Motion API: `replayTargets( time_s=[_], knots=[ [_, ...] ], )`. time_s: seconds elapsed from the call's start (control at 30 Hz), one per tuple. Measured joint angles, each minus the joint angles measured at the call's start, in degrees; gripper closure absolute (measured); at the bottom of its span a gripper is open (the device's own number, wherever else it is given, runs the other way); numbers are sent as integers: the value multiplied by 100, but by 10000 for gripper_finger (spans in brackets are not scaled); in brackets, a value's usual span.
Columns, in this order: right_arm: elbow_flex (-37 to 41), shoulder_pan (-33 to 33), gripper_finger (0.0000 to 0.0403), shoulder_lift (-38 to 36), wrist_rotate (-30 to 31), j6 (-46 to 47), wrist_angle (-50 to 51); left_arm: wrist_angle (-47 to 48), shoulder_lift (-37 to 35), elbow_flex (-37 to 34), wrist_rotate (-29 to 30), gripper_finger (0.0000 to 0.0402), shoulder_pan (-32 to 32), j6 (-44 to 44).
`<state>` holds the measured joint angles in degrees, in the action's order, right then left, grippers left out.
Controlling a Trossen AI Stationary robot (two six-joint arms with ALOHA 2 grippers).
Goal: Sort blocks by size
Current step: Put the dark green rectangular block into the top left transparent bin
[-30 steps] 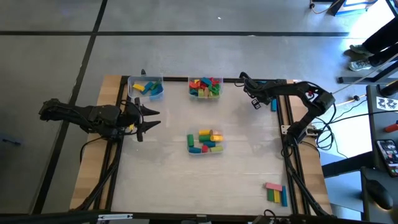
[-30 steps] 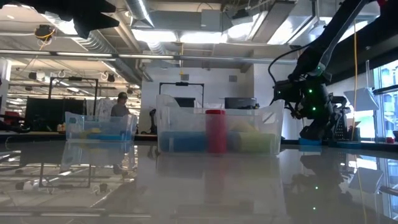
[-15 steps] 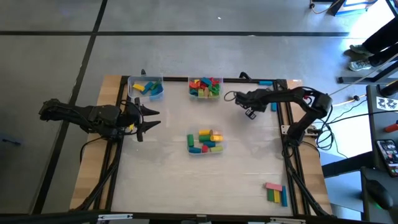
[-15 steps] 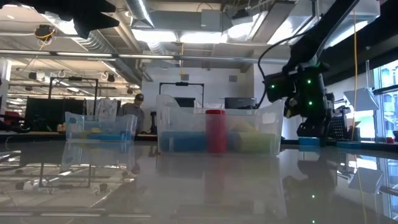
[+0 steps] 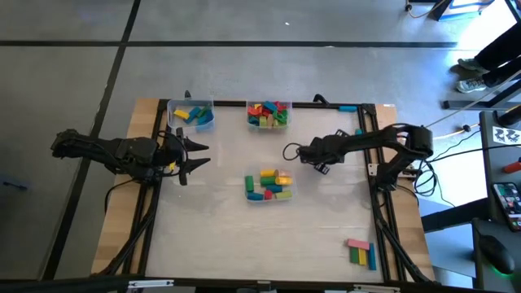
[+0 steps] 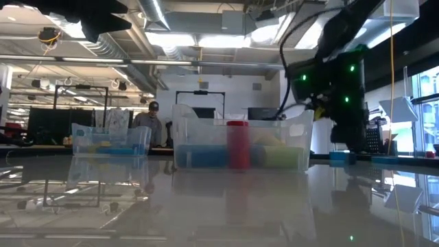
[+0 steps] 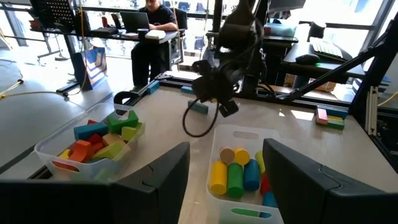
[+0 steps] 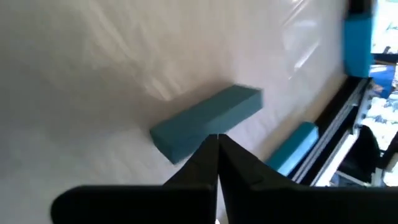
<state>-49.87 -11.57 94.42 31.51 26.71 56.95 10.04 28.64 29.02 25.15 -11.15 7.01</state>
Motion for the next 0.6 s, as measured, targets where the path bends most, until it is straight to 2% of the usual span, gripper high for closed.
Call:
replayTargets(
  time_s=[0.17, 0.37, 0.47, 0.6],
  knots=[
    [-176, 119, 393, -447, 204, 1069, 383, -2, 0, 0, 1, 203, 0, 2],
    [-179, -31, 387, -1061, -67, 2395, 456, -4, 0, 0, 2, 203, -1, 2],
    [-179, -57, 360, -1133, -116, 2714, 448, 0, 0, -2, 2, 203, -1, 2],
    [-121, -41, 293, -1131, 72, 2920, 283, 5, 0, -2, 1, 203, 0, 2]
  ],
)
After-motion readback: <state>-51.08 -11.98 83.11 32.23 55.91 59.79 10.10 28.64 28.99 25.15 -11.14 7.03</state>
